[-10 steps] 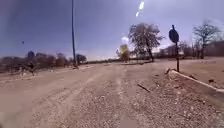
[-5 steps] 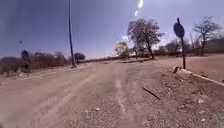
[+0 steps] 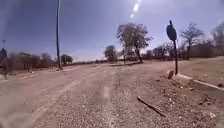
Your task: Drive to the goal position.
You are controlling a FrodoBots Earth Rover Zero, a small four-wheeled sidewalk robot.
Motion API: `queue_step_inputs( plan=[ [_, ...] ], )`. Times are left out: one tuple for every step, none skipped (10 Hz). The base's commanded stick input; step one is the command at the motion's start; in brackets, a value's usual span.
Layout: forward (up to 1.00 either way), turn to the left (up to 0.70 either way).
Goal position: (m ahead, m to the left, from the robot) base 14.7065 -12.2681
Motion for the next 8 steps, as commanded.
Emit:
queue_step_inputs(
  plan=[
    [1.00, 0.00],
    [1.00, 0.00],
    [1.00, 0.00],
    [1.00, 0.00],
    [1.00, 0.00],
    [1.00, 0.00],
    [1.00, 0.00],
    [1.00, 0.00]
  ],
)
